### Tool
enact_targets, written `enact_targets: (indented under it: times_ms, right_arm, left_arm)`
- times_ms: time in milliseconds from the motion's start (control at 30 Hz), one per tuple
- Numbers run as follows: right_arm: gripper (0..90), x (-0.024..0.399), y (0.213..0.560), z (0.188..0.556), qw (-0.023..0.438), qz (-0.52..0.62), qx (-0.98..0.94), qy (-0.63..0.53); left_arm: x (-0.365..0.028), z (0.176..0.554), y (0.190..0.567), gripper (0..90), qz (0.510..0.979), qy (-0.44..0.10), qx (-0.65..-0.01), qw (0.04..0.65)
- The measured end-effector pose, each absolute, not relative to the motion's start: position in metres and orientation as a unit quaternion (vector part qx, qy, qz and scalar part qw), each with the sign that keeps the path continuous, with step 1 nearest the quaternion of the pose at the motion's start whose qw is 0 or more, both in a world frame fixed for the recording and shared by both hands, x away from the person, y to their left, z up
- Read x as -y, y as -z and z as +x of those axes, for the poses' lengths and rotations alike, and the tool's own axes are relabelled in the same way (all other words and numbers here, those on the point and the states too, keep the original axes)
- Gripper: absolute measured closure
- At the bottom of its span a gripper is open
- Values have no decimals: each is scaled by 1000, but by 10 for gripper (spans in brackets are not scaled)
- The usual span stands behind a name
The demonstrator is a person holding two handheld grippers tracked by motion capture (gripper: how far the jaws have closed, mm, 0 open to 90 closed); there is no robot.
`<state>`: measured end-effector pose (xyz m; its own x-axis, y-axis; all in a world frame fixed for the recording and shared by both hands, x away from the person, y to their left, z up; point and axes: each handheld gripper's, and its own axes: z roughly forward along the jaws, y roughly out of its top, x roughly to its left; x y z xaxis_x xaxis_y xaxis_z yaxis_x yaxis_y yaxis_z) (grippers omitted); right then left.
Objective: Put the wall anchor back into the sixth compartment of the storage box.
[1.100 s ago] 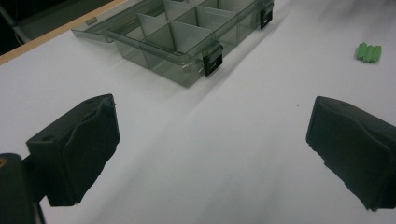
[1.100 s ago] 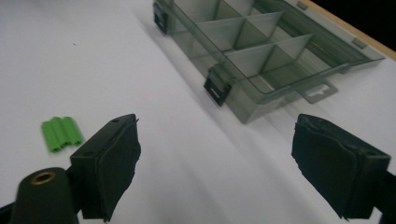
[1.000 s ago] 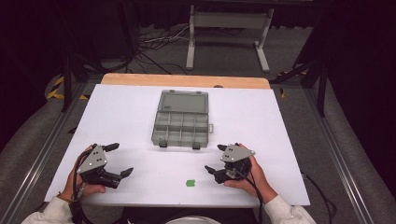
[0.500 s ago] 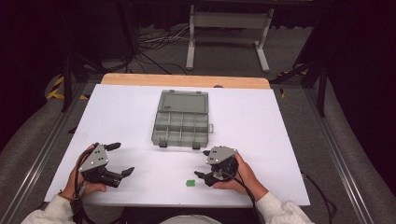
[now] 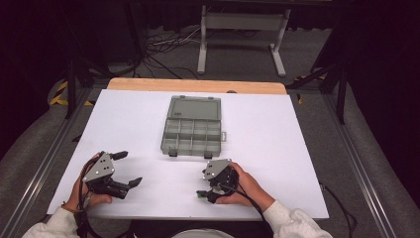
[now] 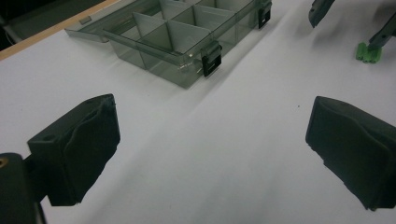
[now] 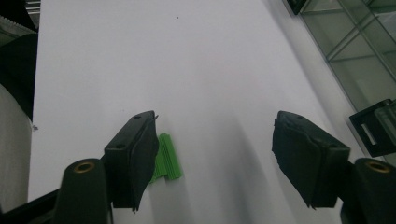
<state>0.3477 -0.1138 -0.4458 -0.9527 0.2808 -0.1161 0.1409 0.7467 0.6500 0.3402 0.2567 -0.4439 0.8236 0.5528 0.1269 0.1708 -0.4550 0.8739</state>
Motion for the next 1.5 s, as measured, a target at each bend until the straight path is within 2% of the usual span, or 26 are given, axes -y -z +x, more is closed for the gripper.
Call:
enact_targets:
  times_ms: [67,167,267,433,533,633,667,867,1500]
  right_arm:
    - [347,114,446,349,105,116,-929,-337]
    - [410,117,449,352,78,123,-927,-346]
    - [449,117,448,350,79,117,-927,-346]
    - [602,118,448,347,68,101,-930,-346]
    - [636,119,448,347,61,98,-931,-346]
    - [721,120,451,348,60,98,-932,-343]
    - [721,120,451,348,60,98,-932,-343]
    - [848,120,451,345,55,82,-934,-343]
    - [856,120,444,348,87,99,-923,-361]
  left_arm:
    - [-257,340,444,40,829,-202,-219,473]
    - [-257,340,444,40,829,-203,-219,474]
    - [-256,339,443,40,829,-202,-220,473]
    - [-257,340,443,40,829,-202,-219,474]
    - [-258,340,443,40,828,-202,-220,475]
    - [-258,340,443,40,828,-201,-220,475]
    - [-258,340,443,40,828,-201,-219,476]
    - [-258,340,443,40,828,-201,-220,475]
    - [-256,340,443,38,829,-203,-216,474]
